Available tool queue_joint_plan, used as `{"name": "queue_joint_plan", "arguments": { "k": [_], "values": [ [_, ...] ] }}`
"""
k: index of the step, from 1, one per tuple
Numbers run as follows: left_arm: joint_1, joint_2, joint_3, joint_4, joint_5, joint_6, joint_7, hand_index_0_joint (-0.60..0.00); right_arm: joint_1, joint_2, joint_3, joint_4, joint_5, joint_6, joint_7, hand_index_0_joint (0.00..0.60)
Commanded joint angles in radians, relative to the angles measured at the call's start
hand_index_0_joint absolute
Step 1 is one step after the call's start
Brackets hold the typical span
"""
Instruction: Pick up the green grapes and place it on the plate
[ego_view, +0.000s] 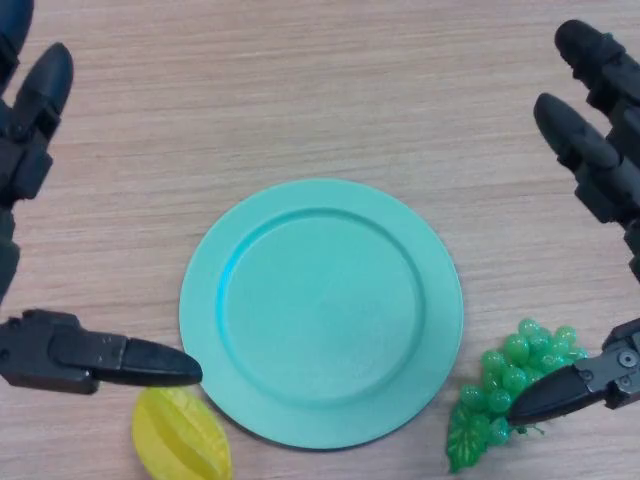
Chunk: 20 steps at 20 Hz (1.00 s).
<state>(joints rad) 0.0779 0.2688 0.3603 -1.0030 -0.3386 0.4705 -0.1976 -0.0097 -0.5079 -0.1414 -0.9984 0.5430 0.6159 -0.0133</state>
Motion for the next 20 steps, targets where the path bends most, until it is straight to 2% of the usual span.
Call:
{"name": "queue_joint_plan", "arguments": {
  "k": [1, 2, 3, 5, 7, 10, 12, 14, 15, 17, 20],
  "values": [
    [-0.013, 0.003, 0.042, -0.019, 0.023, -0.146, -0.057, 0.000, -0.051, 0.026, -0.099, -0.049, -0.066, -0.071, 0.065, 0.000],
    [-0.016, 0.002, 0.045, -0.011, 0.021, -0.147, -0.063, 0.000, -0.059, 0.043, -0.098, -0.049, -0.083, -0.066, 0.082, 0.000],
    [-0.021, 0.000, 0.041, 0.008, 0.029, -0.161, -0.069, 0.000, -0.066, 0.081, -0.098, -0.049, -0.117, -0.057, 0.122, 0.000],
    [-0.028, 0.002, 0.021, 0.025, 0.066, -0.181, -0.067, 0.000, -0.072, 0.131, -0.110, -0.049, -0.149, -0.048, 0.171, 0.000],
    [-0.035, 0.003, 0.007, 0.028, 0.081, -0.181, -0.063, 0.000, -0.069, 0.153, -0.108, -0.049, -0.184, -0.050, 0.200, 0.000],
    [-0.041, 0.002, -0.010, 0.041, 0.095, -0.191, -0.057, 0.000, -0.085, 0.158, -0.115, -0.049, -0.193, -0.026, 0.217, 0.000],
    [-0.038, -0.005, -0.019, 0.077, 0.098, -0.228, -0.057, 0.000, -0.076, 0.170, -0.104, -0.028, -0.232, -0.062, 0.254, 0.000],
    [-0.029, -0.010, -0.035, 0.126, 0.122, -0.287, -0.056, 0.000, -0.040, 0.185, -0.075, 0.029, -0.319, -0.159, 0.320, 0.000],
    [-0.025, -0.012, -0.033, 0.150, 0.124, -0.303, -0.048, 0.000, -0.020, 0.197, -0.054, 0.106, -0.400, -0.282, 0.372, 0.000],
    [-0.032, -0.004, -0.029, 0.175, 0.141, -0.314, -0.033, 0.000, 0.011, 0.214, -0.047, 0.208, -0.457, -0.429, 0.438, 0.000],
    [-0.044, 0.004, -0.030, 0.190, 0.171, -0.324, -0.024, 0.000, 0.036, 0.217, -0.037, 0.336, -0.514, -0.596, 0.508, 0.000]
  ]
}}
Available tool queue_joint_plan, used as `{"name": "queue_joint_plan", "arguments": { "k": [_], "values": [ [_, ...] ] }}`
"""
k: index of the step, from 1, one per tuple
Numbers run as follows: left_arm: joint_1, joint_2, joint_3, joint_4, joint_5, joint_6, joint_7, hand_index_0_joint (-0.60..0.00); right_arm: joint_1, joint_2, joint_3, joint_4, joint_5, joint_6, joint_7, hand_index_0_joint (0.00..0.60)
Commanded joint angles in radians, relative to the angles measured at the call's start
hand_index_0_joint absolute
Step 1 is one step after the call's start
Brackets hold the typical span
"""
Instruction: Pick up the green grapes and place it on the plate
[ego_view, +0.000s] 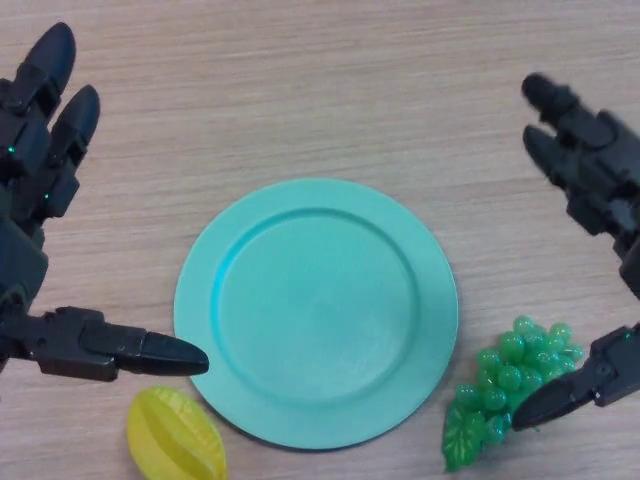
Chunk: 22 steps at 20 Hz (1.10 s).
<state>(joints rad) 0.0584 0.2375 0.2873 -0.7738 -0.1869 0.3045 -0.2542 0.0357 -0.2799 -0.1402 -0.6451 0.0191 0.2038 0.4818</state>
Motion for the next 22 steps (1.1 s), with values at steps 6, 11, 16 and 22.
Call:
{"name": "queue_joint_plan", "arguments": {
  "k": [6, 11, 16, 22],
  "values": [
    [-0.040, 0.043, 0.047, -0.112, -0.060, -0.027, 0.058, 0.000, -0.046, -0.057, -0.050, 0.354, -0.169, -0.588, 0.078, 0.000],
    [-0.019, 0.033, 0.078, -0.130, -0.096, -0.037, 0.054, 0.000, -0.139, -0.118, -0.034, 0.689, -0.373, -0.822, -0.037, 0.000],
    [0.005, 0.022, 0.111, -0.129, -0.104, -0.054, 0.048, 0.000, -0.196, -0.160, -0.032, 0.912, -0.405, -0.931, -0.113, 0.000],
    [0.032, 0.003, 0.127, -0.120, -0.073, -0.100, 0.055, 0.000, -0.220, -0.149, -0.017, 1.018, -0.325, -0.917, -0.136, 0.449]
  ]
}}
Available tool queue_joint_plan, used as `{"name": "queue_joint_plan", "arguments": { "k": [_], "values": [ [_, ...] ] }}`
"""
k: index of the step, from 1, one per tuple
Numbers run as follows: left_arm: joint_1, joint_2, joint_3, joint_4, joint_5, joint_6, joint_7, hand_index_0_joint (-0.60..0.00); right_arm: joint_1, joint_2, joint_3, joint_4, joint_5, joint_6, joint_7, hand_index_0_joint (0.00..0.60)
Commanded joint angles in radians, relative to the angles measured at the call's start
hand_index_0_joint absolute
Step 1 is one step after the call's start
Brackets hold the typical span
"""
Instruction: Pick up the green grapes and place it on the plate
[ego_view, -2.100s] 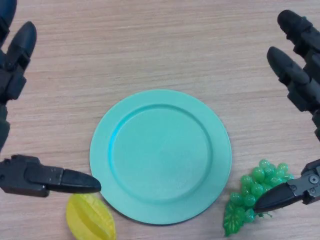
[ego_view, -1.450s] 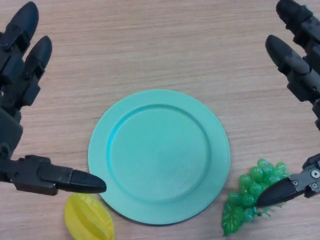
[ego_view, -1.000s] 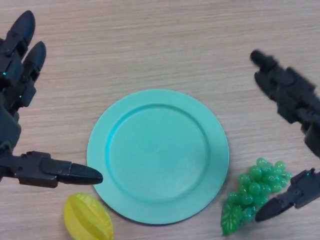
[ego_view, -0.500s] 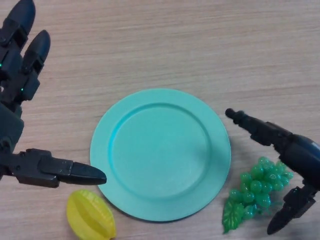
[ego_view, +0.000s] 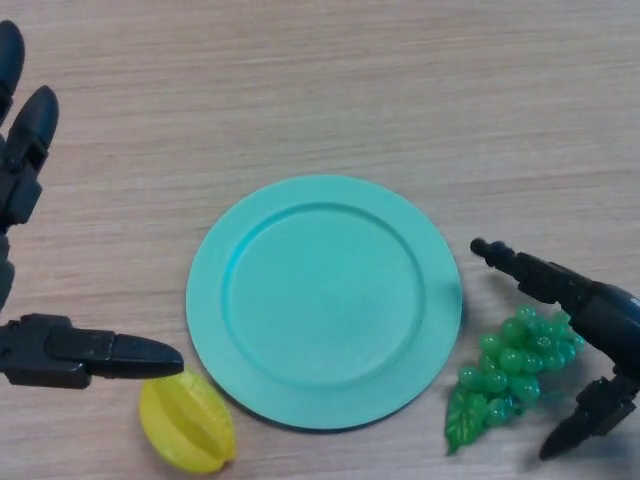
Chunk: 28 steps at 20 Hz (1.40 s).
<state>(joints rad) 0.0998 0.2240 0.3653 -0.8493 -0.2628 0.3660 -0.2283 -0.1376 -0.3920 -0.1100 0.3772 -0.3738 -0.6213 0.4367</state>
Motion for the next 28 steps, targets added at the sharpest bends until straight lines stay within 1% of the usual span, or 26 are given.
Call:
{"name": "queue_joint_plan", "arguments": {
  "k": [1, 3, 5, 6, 7, 8, 9, 10, 11, 12, 13, 14, 15, 16, 17, 18, 19, 20, 21, 22, 23, 24, 25, 26, 27, 28],
  "values": [
    [-0.002, 0.009, 0.055, -0.047, 0.005, -0.170, 0.033, 0.000, -0.090, -0.065, -0.034, 0.127, -0.116, -0.200, -0.237, 0.591],
    [0.002, 0.009, 0.055, -0.049, 0.016, -0.176, 0.031, 0.000, -0.114, -0.092, -0.013, 0.195, -0.210, -0.238, -0.314, 0.600],
    [0.007, 0.003, 0.055, -0.044, 0.022, -0.191, 0.026, 0.000, -0.114, -0.106, -0.008, 0.205, -0.229, -0.256, -0.325, 0.600],
    [0.009, 0.002, 0.054, -0.043, 0.025, -0.195, 0.025, 0.000, -0.110, -0.109, -0.007, 0.201, -0.213, -0.260, -0.304, 0.600],
    [0.013, 0.000, 0.052, -0.042, 0.031, -0.202, 0.023, 0.000, -0.097, -0.111, -0.011, 0.186, -0.148, -0.258, -0.229, 0.600],
    [0.015, -0.002, 0.051, -0.040, 0.031, -0.203, 0.020, 0.000, -0.080, -0.105, -0.016, 0.154, -0.056, -0.222, -0.141, 0.600],
    [0.016, -0.003, 0.049, -0.037, 0.031, -0.204, 0.018, 0.000, -0.051, -0.090, -0.039, 0.074, 0.077, -0.130, -0.016, 0.600],
    [0.015, -0.003, 0.047, -0.036, 0.033, -0.205, 0.019, 0.000, -0.032, -0.079, -0.052, 0.011, 0.149, -0.050, 0.042, 0.600],
    [0.012, -0.002, 0.044, -0.034, 0.037, -0.205, 0.022, 0.000, 0.001, -0.058, -0.079, -0.123, 0.275, 0.128, 0.136, 0.600],
    [0.011, -0.001, 0.042, -0.032, 0.037, -0.204, 0.023, 0.000, 0.015, -0.049, -0.093, -0.200, 0.327, 0.235, 0.170, 0.600],
    [0.008, 0.000, 0.038, -0.030, 0.035, -0.202, 0.026, 0.000, 0.028, -0.038, -0.120, -0.333, 0.403, 0.424, 0.211, 0.600],
    [0.006, 0.001, 0.037, -0.029, 0.035, -0.201, 0.028, 0.000, 0.024, -0.039, -0.128, -0.364, 0.401, 0.446, 0.215, 0.600],
    [0.004, 0.003, 0.034, -0.028, 0.035, -0.200, 0.030, 0.000, 0.023, -0.031, -0.138, -0.477, 0.439, 0.568, 0.220, 0.600],
    [0.003, 0.004, 0.031, -0.027, 0.035, -0.199, 0.030, 0.000, 0.018, -0.025, -0.140, -0.538, 0.458, 0.641, 0.208, 0.600],
    [-0.001, 0.007, 0.027, -0.024, 0.034, -0.197, 0.028, 0.000, -0.009, -0.019, -0.123, -0.634, 0.459, 0.726, 0.178, 0.600],
    [-0.002, 0.007, 0.027, -0.023, 0.030, -0.199, 0.029, 0.000, -0.029, -0.014, -0.104, -0.652, 0.441, 0.712, 0.162, 0.600],
    [-0.005, 0.010, 0.031, -0.022, 0.019, -0.199, 0.028, 0.000, -0.069, -0.001, -0.058, -0.707, 0.412, 0.732, 0.134, 0.600],
    [-0.006, 0.012, 0.033, -0.022, 0.015, -0.198, 0.028, 0.000, -0.087, 0.006, -0.037, -0.731, 0.398, 0.754, 0.128, 0.600],
    [-0.006, 0.014, 0.041, -0.023, -0.002, -0.193, 0.023, 0.000, -0.123, 0.027, 0.007, -0.792, 0.381, 0.828, 0.115, 0.600],
    [-0.006, 0.016, 0.045, -0.025, -0.009, -0.190, 0.021, 0.000, -0.141, 0.037, 0.031, -0.804, 0.366, 0.837, 0.110, 0.600],
    [-0.007, 0.019, 0.056, -0.026, -0.022, -0.189, 0.016, 0.000, -0.179, 0.063, 0.082, -0.827, 0.342, 0.873, 0.110, 0.600],
    [-0.008, 0.018, 0.060, -0.025, -0.028, -0.192, 0.015, 0.000, -0.193, 0.076, 0.103, -0.834, 0.327, 0.889, 0.114, 0.600],
    [-0.008, 0.016, 0.067, -0.014, -0.028, -0.212, 0.018, 0.000, -0.224, 0.105, 0.146, -0.846, 0.291, 0.919, 0.113, 0.600],
    [-0.006, 0.014, 0.071, -0.007, -0.030, -0.218, 0.021, 0.000, -0.239, 0.121, 0.162, -0.850, 0.276, 0.931, 0.112, 0.600],
    [-0.004, 0.012, 0.076, 0.009, -0.028, -0.228, 0.031, 0.000, -0.271, 0.153, 0.202, -0.848, 0.240, 0.945, 0.105, 0.600],
    [-0.001, 0.011, 0.077, 0.012, -0.028, -0.234, 0.032, 0.000, -0.284, 0.168, 0.215, -0.844, 0.223, 0.950, 0.102, 0.600]
  ]
}}
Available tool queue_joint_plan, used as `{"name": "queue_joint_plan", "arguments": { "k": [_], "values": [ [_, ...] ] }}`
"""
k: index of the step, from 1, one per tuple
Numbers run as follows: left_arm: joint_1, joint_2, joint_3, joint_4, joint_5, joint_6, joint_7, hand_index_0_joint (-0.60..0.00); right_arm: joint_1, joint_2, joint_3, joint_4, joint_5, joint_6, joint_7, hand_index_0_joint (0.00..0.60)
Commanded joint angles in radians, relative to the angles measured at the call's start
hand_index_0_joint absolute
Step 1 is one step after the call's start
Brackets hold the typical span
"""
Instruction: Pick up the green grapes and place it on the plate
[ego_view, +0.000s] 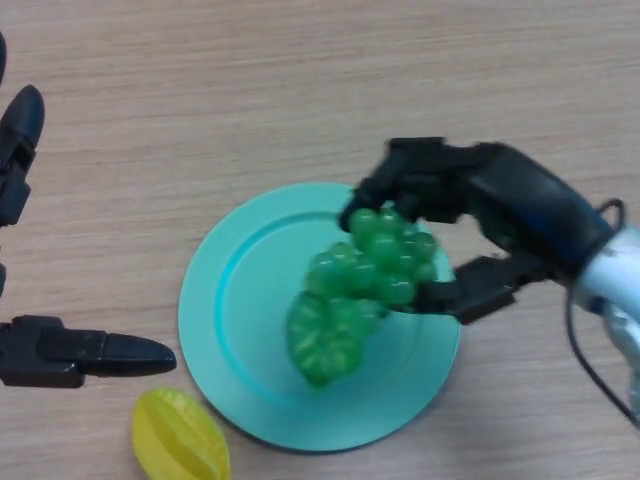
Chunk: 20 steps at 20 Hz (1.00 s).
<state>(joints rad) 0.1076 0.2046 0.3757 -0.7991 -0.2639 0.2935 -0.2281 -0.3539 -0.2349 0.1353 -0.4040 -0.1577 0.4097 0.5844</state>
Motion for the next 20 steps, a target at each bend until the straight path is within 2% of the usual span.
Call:
{"name": "queue_joint_plan", "arguments": {
  "k": [1, 4, 6, 7, 8, 9, 14, 15, 20],
  "values": [
    [-0.004, 0.032, 0.072, -0.043, -0.035, -0.160, 0.030, 0.000, -0.099, 0.032, 0.001, -0.053, 0.000, -0.046, -0.073, 0.600],
    [0.005, 0.029, 0.074, -0.063, -0.055, -0.146, 0.023, 0.000, -0.152, 0.043, 0.047, -0.013, -0.062, -0.032, -0.095, 0.600],
    [0.008, 0.027, 0.074, -0.066, -0.056, -0.145, 0.019, 0.000, -0.161, 0.044, 0.057, -0.003, -0.098, -0.041, -0.076, 0.401],
    [0.011, 0.025, 0.075, -0.068, -0.057, -0.146, 0.016, 0.000, -0.170, 0.044, 0.061, 0.007, -0.120, -0.063, -0.068, 0.252],
    [0.013, 0.023, 0.076, -0.069, -0.057, -0.146, 0.014, 0.000, -0.179, 0.044, 0.065, 0.016, -0.137, -0.084, -0.066, 0.152],
    [0.021, 0.015, 0.066, -0.073, -0.052, -0.145, 0.007, 0.000, -0.195, 0.045, 0.080, 0.038, -0.174, -0.137, -0.084, 0.008],
    [0.015, 0.015, 0.019, -0.119, -0.043, -0.087, 0.015, 0.000, -0.188, 0.045, 0.085, 0.018, -0.150, -0.116, -0.132, 0.000],
    [0.009, 0.022, 0.016, -0.134, -0.050, -0.066, 0.012, 0.000, -0.179, 0.045, 0.067, -0.003, -0.128, -0.105, -0.148, 0.000],
    [-0.023, 0.034, -0.015, -0.143, -0.046, -0.044, 0.013, 0.000, -0.061, 0.044, -0.050, -0.208, -0.007, 0.045, -0.135, 0.000]
  ]
}}
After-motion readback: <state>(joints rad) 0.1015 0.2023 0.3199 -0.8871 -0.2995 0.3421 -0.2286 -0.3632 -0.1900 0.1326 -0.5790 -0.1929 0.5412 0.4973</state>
